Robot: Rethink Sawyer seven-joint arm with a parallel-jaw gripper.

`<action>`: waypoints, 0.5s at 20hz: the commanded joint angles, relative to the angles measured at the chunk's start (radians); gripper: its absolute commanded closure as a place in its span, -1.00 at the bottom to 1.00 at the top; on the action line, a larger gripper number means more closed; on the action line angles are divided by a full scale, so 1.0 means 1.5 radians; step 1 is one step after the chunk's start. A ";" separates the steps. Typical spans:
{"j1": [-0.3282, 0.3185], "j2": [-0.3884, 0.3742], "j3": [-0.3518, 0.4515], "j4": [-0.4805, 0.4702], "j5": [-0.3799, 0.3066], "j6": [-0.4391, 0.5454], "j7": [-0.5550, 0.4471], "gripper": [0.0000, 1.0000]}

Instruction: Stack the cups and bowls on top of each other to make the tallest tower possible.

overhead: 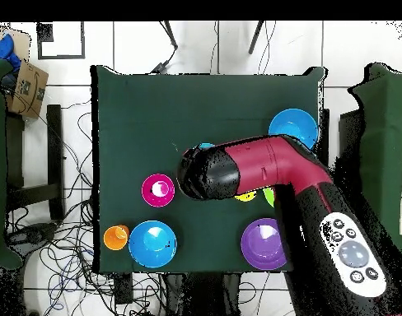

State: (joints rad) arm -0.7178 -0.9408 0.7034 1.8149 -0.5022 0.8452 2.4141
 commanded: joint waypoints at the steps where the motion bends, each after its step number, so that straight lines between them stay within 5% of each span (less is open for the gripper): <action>1: -0.021 0.058 -0.018 0.001 -0.057 -0.038 -0.120 -1.00; 10: -0.021 0.118 -0.030 -0.084 -0.080 0.001 -0.115 -1.00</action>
State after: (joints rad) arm -0.7659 -0.8646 0.6919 1.7784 -0.5487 0.8349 2.4141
